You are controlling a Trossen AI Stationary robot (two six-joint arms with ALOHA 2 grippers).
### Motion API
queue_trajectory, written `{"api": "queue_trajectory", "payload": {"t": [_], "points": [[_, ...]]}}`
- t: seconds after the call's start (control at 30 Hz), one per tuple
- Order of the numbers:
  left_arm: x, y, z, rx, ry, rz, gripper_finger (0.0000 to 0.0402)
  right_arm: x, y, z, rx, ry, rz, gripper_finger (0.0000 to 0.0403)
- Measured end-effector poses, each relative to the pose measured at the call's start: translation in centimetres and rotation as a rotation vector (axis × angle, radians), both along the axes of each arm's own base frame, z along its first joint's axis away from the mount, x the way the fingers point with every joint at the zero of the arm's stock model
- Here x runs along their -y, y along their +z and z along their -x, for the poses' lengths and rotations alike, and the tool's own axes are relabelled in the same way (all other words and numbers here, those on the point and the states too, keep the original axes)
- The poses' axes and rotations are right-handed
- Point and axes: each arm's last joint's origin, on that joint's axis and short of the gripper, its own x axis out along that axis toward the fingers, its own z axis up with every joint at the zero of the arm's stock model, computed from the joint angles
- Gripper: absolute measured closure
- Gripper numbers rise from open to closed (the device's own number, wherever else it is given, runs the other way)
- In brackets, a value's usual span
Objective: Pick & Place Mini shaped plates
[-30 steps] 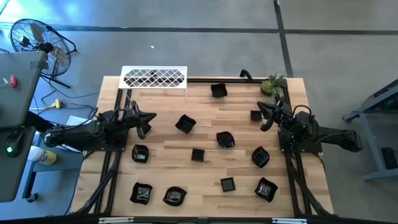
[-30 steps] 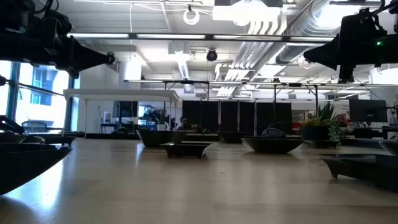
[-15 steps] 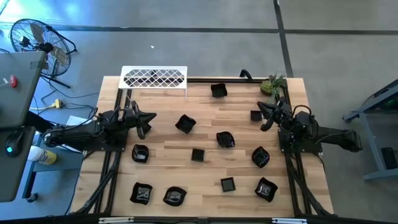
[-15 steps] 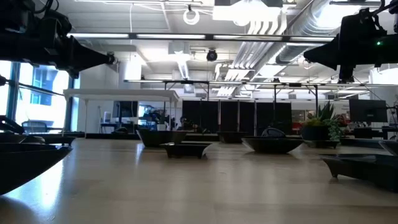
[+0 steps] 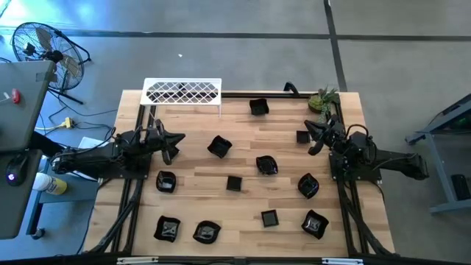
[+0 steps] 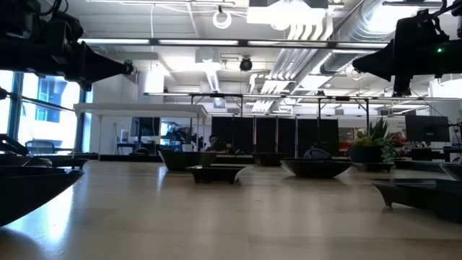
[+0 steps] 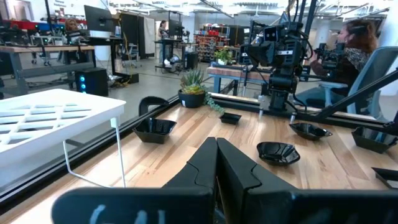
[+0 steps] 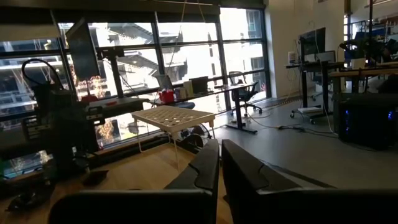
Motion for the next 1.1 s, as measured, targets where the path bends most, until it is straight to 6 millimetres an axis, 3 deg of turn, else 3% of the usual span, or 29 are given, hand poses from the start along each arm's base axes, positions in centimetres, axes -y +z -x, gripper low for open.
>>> {"api": "queue_trajectory", "payload": {"t": [0.53, 0.9, 1.1], "points": [[0.0, 0.07, 0.0, 0.009, 0.0, 0.005, 0.04, 0.0, 0.0, 0.0, 0.001, 0.0, -0.001, 0.0389], [0.11, 0.29, 0.0, 0.074, -0.049, 0.178, 0.04, 0.0, 0.0, 0.0, 0.001, 0.001, -0.001, 0.0389], [0.06, 0.9, -0.35, -0.08, -0.028, 0.243, 0.04, 0.0, 0.0, 0.0, 0.0, 0.001, 0.0, 0.0389]]}}
